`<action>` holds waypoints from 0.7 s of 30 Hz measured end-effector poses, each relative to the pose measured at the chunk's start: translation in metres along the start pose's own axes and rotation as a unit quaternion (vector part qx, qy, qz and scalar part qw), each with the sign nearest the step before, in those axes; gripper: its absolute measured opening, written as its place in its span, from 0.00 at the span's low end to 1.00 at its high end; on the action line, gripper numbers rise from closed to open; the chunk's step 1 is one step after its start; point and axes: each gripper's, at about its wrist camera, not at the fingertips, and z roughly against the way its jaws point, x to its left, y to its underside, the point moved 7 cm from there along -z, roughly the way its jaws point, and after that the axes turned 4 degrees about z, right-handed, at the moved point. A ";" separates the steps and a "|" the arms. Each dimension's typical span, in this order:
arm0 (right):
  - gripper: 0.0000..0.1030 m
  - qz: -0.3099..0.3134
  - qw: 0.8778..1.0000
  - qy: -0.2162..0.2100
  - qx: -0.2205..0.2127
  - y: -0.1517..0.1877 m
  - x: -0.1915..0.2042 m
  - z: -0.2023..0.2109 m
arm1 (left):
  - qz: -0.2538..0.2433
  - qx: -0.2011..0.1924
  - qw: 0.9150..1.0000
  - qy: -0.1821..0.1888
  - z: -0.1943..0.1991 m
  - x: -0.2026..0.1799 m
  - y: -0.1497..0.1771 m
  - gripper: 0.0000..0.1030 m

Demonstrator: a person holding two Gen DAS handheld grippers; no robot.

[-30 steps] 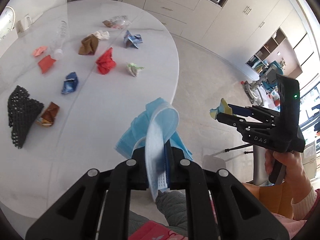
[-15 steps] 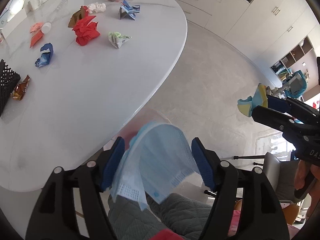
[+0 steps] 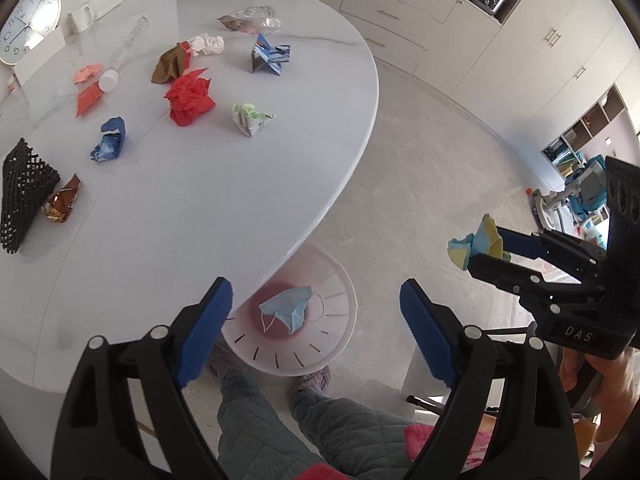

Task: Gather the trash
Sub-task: 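Carry the mask and wrapper to the wastebasket and open both tools, then grasp the black mesh net with the left tool while the right tool grasps the red paper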

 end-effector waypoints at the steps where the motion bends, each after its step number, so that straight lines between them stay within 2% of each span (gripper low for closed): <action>1: 0.50 0.000 1.000 -0.002 0.002 0.001 0.002 -0.001 | 0.002 -0.004 1.000 -0.002 0.004 0.003 -0.002 0.80; 5: 0.50 0.020 1.000 -0.009 0.014 0.006 0.017 -0.011 | 0.013 -0.024 1.000 -0.012 0.029 0.018 -0.007 0.80; 6: 0.51 0.027 0.999 -0.012 0.017 0.008 0.022 -0.014 | 0.017 -0.031 0.999 -0.016 0.036 0.022 -0.008 0.84; 8: 0.66 0.044 0.998 -0.029 0.038 0.012 0.036 -0.024 | 0.026 -0.046 0.998 -0.030 0.051 0.033 -0.009 0.88; 9: 0.85 0.053 0.997 -0.019 0.044 0.014 0.041 -0.028 | 0.031 -0.054 0.997 -0.036 0.059 0.038 -0.009 0.89; 10: 0.95 0.060 0.997 -0.003 0.041 0.013 0.044 -0.029 | 0.035 -0.058 0.997 -0.042 0.065 0.043 -0.010 0.90; 11: 0.97 0.065 0.997 0.007 0.034 0.011 0.047 -0.028 | 0.041 -0.063 0.996 -0.049 0.071 0.048 -0.010 0.90; 16: 0.98 0.065 0.998 0.003 0.015 -0.012 0.055 -0.019 | 0.081 -0.092 0.989 -0.078 0.105 0.083 -0.015 0.93; 21: 0.98 0.070 0.997 0.012 -0.014 -0.054 0.068 -0.009 | 0.116 -0.121 0.978 -0.120 0.135 0.134 -0.021 0.93</action>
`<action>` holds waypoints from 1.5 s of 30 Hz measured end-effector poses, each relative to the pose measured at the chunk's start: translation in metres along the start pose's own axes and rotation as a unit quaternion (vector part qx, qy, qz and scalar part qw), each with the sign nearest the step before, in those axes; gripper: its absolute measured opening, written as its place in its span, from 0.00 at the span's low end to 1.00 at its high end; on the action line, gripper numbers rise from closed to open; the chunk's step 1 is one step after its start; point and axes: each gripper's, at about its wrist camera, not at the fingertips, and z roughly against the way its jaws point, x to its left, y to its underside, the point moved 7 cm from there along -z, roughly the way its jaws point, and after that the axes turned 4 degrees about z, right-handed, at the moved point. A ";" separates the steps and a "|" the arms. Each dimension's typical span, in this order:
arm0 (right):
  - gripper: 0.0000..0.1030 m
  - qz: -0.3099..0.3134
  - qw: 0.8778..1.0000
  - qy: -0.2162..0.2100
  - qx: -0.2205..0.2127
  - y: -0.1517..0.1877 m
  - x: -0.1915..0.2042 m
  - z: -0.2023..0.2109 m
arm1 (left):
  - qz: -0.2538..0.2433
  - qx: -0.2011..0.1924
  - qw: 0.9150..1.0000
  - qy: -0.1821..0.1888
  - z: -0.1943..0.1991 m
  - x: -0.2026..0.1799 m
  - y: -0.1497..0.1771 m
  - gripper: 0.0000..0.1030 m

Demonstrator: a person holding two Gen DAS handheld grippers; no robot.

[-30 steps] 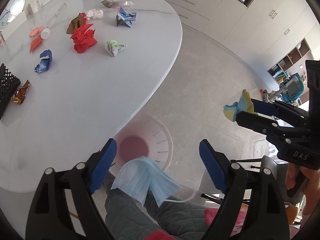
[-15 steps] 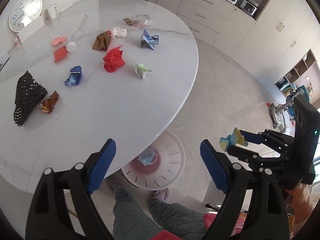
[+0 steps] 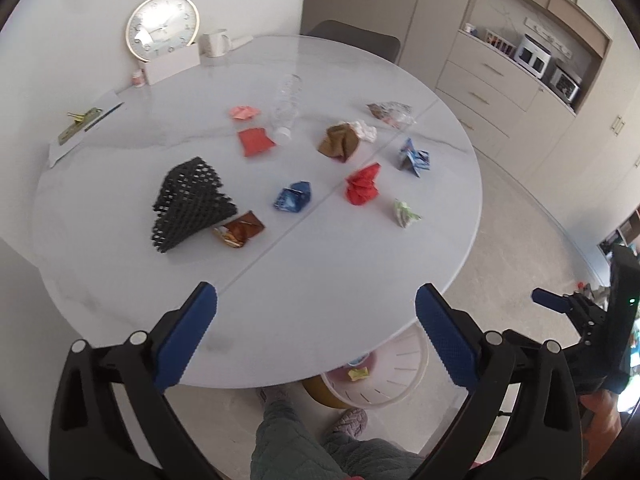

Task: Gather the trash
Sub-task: 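Grasp the black mesh net with the left tool while the right tool grasps the red paper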

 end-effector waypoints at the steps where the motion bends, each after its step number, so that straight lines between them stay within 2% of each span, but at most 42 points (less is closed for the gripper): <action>1: 0.98 0.001 1.000 0.002 -0.004 -0.010 0.002 0.000 | 0.006 -0.004 1.000 -0.009 0.000 0.013 -0.006 0.93; 5: 0.98 -0.003 1.000 0.001 -0.023 -0.049 0.016 -0.005 | 0.023 -0.011 0.999 -0.027 -0.013 0.060 -0.028 0.93; 10: 0.98 -0.016 0.999 0.005 -0.034 -0.088 0.035 -0.024 | 0.014 0.003 0.999 -0.046 -0.056 0.103 -0.055 0.93; 15: 0.98 -0.023 0.999 0.017 -0.025 -0.117 0.051 -0.051 | -0.011 0.032 0.998 -0.052 -0.115 0.122 -0.076 0.93; 22: 0.98 -0.047 0.998 0.033 -0.008 -0.145 0.056 -0.094 | -0.023 0.066 0.997 -0.036 -0.177 0.132 -0.096 0.92; 23: 0.98 -0.054 0.998 0.035 -0.005 -0.148 0.055 -0.100 | -0.025 0.071 0.997 -0.035 -0.183 0.133 -0.098 0.90; 25: 0.98 -0.068 0.997 0.042 0.001 -0.154 0.049 -0.115 | -0.029 0.085 0.996 -0.030 -0.195 0.135 -0.099 0.78; 29: 0.98 -0.101 0.993 0.057 0.019 -0.163 0.033 -0.146 | -0.034 0.111 0.993 -0.028 -0.215 0.137 -0.097 0.62; 31: 0.98 -0.114 0.991 0.061 0.026 -0.167 0.027 -0.159 | -0.038 0.121 0.991 -0.033 -0.221 0.140 -0.096 0.48; 34: 0.98 -0.120 0.989 0.075 0.035 -0.172 0.020 -0.175 | -0.036 0.129 0.990 -0.033 -0.225 0.147 -0.096 0.32; 37: 0.98 -0.120 0.988 0.088 0.042 -0.174 0.015 -0.188 | -0.020 0.133 0.991 -0.021 -0.224 0.154 -0.098 0.28; 45: 0.98 -0.123 0.983 0.120 0.064 -0.168 -0.001 -0.218 | -0.017 0.121 0.992 -0.014 -0.216 0.161 -0.106 0.27</action>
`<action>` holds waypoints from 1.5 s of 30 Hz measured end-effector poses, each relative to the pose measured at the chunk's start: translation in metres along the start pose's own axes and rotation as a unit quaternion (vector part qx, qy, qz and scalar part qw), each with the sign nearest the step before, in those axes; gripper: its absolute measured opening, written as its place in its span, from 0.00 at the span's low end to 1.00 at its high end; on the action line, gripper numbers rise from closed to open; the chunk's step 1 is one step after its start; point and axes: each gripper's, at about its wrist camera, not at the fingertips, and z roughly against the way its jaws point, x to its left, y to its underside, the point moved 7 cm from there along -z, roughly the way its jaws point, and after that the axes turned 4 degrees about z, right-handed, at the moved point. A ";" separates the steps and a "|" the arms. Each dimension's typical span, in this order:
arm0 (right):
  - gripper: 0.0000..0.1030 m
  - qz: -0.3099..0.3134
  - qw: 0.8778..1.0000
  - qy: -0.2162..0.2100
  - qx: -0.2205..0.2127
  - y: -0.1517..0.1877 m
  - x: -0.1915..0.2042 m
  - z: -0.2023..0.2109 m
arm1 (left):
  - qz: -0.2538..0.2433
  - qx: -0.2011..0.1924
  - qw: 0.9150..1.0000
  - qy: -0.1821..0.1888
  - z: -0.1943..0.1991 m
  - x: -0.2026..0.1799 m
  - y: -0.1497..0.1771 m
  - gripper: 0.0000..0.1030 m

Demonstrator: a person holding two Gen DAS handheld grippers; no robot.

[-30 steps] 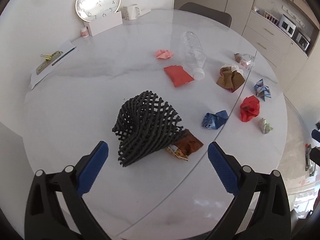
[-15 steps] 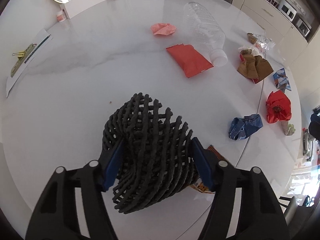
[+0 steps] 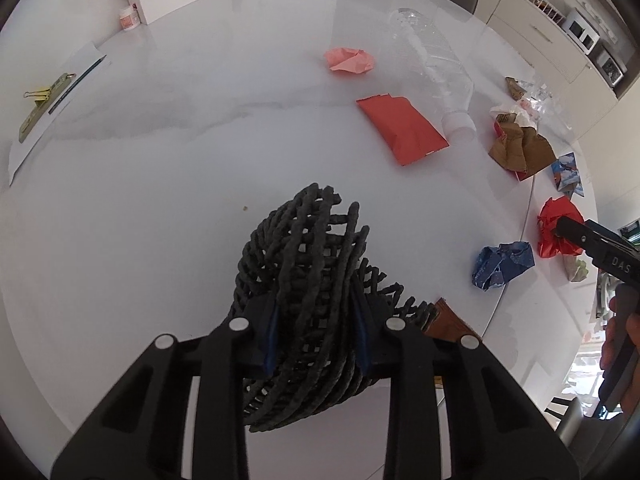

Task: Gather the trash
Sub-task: 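Grasp the black mesh net with the left tool while the right tool grasps the red paper, then carry the net and red paper over the wastebasket and release both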

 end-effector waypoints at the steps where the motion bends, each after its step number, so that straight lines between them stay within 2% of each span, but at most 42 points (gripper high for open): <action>1: 0.92 0.002 1.000 0.002 0.004 0.001 0.000 -0.004 | -0.002 -0.002 1.000 0.001 0.001 -0.001 0.000 0.27; 2: 0.86 0.003 1.000 0.000 0.008 0.002 0.001 -0.007 | -0.003 -0.003 1.000 0.001 0.001 -0.001 -0.001 0.27; 4: 0.59 0.005 1.000 -0.009 0.018 0.005 0.003 -0.012 | -0.006 -0.002 1.000 0.004 0.001 -0.002 -0.001 0.23; 6: 0.41 0.004 1.000 -0.013 0.023 0.006 0.005 -0.014 | -0.007 -0.006 1.000 0.007 0.004 -0.003 -0.001 0.21; 10: 0.28 0.004 1.000 -0.029 0.001 0.000 0.005 0.002 | -0.010 -0.024 1.000 0.009 0.019 -0.004 -0.004 0.20; 15: 0.28 0.003 0.998 -0.056 -0.037 -0.010 0.001 0.039 | -0.007 -0.051 0.999 0.017 0.052 -0.007 -0.009 0.20; 19: 0.28 0.006 0.994 -0.077 -0.073 -0.009 -0.006 0.084 | -0.022 -0.079 0.996 0.035 0.090 -0.026 -0.006 0.20; 23: 0.28 0.014 0.991 -0.092 -0.095 0.008 -0.021 0.125 | -0.048 -0.089 0.993 0.052 0.117 -0.063 0.010 0.20; 29: 0.28 0.051 0.989 -0.101 -0.095 0.054 -0.052 0.167 | -0.070 -0.095 0.990 0.074 0.140 -0.143 0.054 0.20; 37: 0.28 0.107 0.985 -0.114 -0.068 0.126 -0.110 0.189 | -0.087 -0.053 0.989 0.109 0.135 -0.246 0.137 0.20; 45: 0.30 0.142 0.979 -0.141 -0.049 0.166 -0.155 0.193 | -0.072 0.014 0.992 0.103 0.092 -0.313 0.227 0.20</action>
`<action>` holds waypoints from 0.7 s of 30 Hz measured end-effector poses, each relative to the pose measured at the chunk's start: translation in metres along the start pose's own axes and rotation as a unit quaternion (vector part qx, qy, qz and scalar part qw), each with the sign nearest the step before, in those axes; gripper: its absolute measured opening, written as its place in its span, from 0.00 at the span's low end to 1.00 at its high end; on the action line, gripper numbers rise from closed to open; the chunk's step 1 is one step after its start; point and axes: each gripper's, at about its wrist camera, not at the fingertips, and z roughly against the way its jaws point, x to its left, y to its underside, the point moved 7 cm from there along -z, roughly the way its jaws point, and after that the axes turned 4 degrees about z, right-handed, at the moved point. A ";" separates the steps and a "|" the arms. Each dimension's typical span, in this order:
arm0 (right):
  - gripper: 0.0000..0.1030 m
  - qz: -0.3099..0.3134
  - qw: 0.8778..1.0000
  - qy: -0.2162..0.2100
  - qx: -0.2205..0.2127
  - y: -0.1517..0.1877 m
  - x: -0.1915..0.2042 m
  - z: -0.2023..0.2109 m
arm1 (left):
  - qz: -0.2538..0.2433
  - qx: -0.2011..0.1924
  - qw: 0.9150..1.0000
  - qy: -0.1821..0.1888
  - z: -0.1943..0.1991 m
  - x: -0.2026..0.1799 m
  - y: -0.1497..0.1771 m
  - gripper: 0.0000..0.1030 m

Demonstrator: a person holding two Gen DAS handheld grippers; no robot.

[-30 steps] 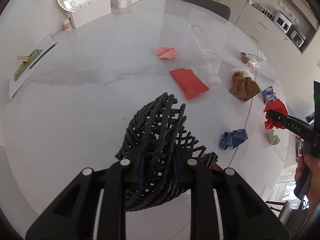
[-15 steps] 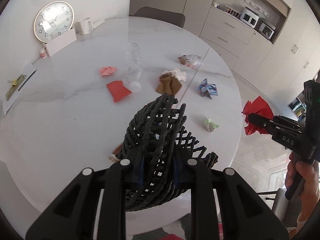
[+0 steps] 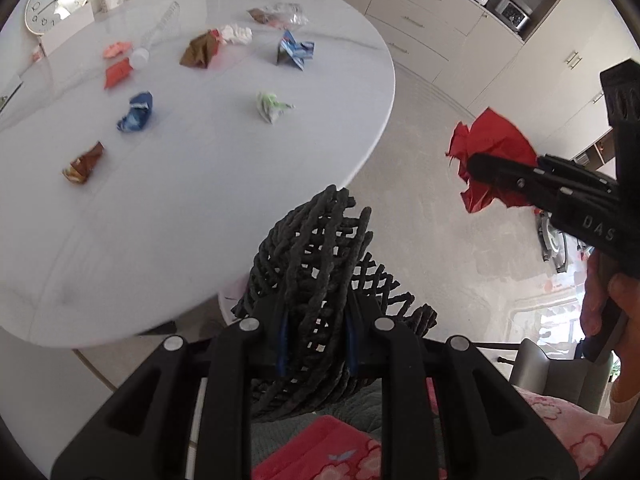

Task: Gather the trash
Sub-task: 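Carry the net and red paper over the wastebasket and release both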

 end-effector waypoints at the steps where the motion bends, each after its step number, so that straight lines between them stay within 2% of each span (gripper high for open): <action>1: 0.30 0.000 1.000 -0.003 0.002 0.004 -0.003 0.001 | 0.005 0.006 1.000 -0.002 -0.008 -0.004 0.007 0.20; 7: 0.30 -0.011 1.000 -0.020 0.008 0.021 -0.017 -0.001 | 0.013 0.029 0.999 -0.020 -0.049 -0.017 0.018 0.22; 8: 0.30 -0.011 1.000 -0.021 0.009 0.024 -0.018 -0.002 | 0.014 0.031 0.999 -0.023 -0.053 -0.017 0.017 0.25; 10: 0.30 -0.010 1.000 -0.024 0.011 0.026 -0.018 -0.004 | 0.019 0.029 0.999 -0.028 -0.057 -0.019 0.015 0.43; 15: 0.30 -0.008 0.999 -0.030 0.014 0.029 -0.019 -0.006 | 0.019 0.015 0.999 -0.036 -0.051 -0.024 0.013 0.62; 21: 0.30 -0.011 0.999 -0.034 0.012 0.029 -0.019 -0.008 | 0.020 0.013 0.999 -0.034 -0.046 -0.023 0.010 0.68</action>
